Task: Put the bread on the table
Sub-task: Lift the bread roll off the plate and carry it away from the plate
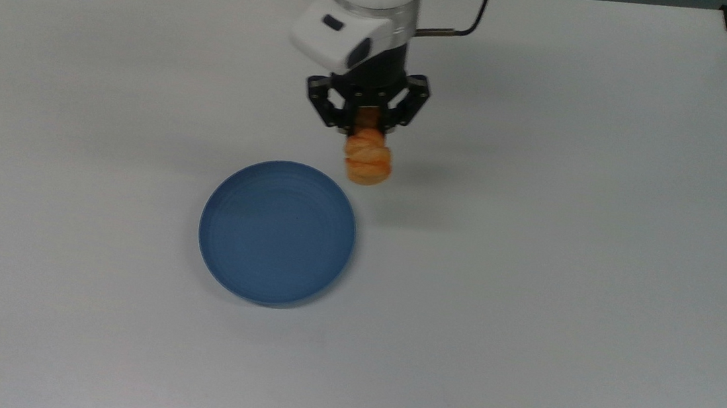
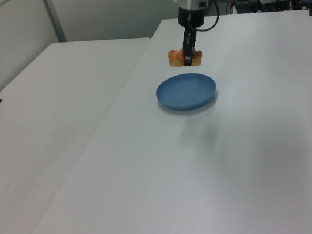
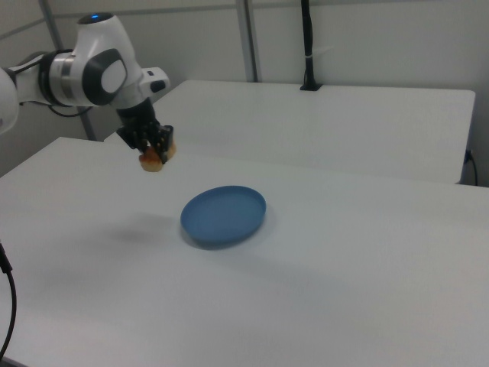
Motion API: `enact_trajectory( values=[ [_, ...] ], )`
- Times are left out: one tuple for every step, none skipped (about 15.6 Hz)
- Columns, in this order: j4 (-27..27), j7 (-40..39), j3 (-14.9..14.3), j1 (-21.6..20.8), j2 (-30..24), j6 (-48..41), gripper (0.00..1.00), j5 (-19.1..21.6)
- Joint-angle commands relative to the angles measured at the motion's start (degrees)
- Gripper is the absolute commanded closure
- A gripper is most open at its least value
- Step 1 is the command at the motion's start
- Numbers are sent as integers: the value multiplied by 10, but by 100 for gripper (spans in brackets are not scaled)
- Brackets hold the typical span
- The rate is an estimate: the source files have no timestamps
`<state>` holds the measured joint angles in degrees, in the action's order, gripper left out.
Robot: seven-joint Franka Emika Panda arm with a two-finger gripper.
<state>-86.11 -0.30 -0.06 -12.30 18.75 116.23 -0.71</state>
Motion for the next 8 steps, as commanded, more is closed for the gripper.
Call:
enact_trajectory(
  values=[
    [-5,46,5,-42,0,-7,62,4],
    [-5,55,8,-54,6,-4,62,4],
    [-1,62,10,-67,15,-2,62,2],
    [17,71,10,-82,29,-3,62,0],
    [33,85,10,-96,44,-2,62,-3],
    [47,99,10,-107,58,-1,62,-3],
    [63,106,10,-119,72,-1,62,-4],
    [75,113,10,-132,84,-1,62,-4]
  ],
)
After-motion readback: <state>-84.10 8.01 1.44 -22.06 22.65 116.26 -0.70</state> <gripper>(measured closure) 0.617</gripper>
